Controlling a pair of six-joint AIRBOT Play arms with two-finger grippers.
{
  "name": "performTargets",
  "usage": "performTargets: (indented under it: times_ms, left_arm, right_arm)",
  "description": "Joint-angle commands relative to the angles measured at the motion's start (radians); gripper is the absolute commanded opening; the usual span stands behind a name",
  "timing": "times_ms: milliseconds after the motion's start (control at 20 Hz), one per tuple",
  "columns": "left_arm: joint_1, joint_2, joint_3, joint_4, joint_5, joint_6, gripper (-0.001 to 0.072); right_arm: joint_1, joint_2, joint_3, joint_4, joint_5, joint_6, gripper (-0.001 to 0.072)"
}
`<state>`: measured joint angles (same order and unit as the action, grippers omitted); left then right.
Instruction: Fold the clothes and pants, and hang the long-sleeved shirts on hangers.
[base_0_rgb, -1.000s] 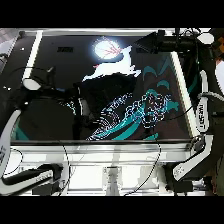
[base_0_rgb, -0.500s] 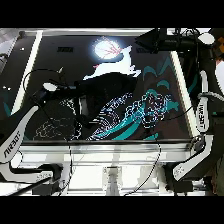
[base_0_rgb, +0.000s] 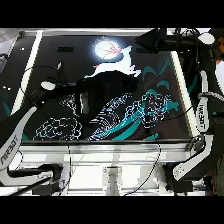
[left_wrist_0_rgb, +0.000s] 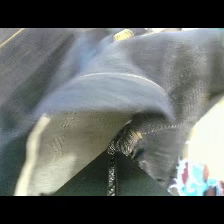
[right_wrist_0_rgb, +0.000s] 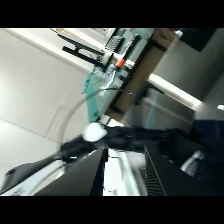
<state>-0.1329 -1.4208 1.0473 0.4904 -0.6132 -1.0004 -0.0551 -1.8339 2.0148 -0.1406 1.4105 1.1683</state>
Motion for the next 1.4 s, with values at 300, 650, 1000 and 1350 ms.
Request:
performTargets:
  times_ms: [300,650,1000,1350]
  left_arm:
    - [-0.009,0.341,0.001,0.034,-0.110,0.114,0.0033]
    - [-0.014,0.433,0.001,0.116,-0.519,0.096,0.0033]
    - [-0.035,0.420,-0.001,0.405,-0.910,-0.111,0.0034]
    - [-0.035,0.405,-0.001,0.466,-0.910,-0.168,0.0518]
  right_arm:
    - [0.000,0.000,0.000,-0.374,-0.163,0.002,0.0261]
    - [0.046,-0.058,-0.005,-0.642,-0.142,0.152,0.0265]
    - [0.031,-0.058,0.007,-0.650,-0.130,0.185,0.0264]
    - [0.031,-0.058,0.007,-0.632,-0.056,0.208,0.0263]
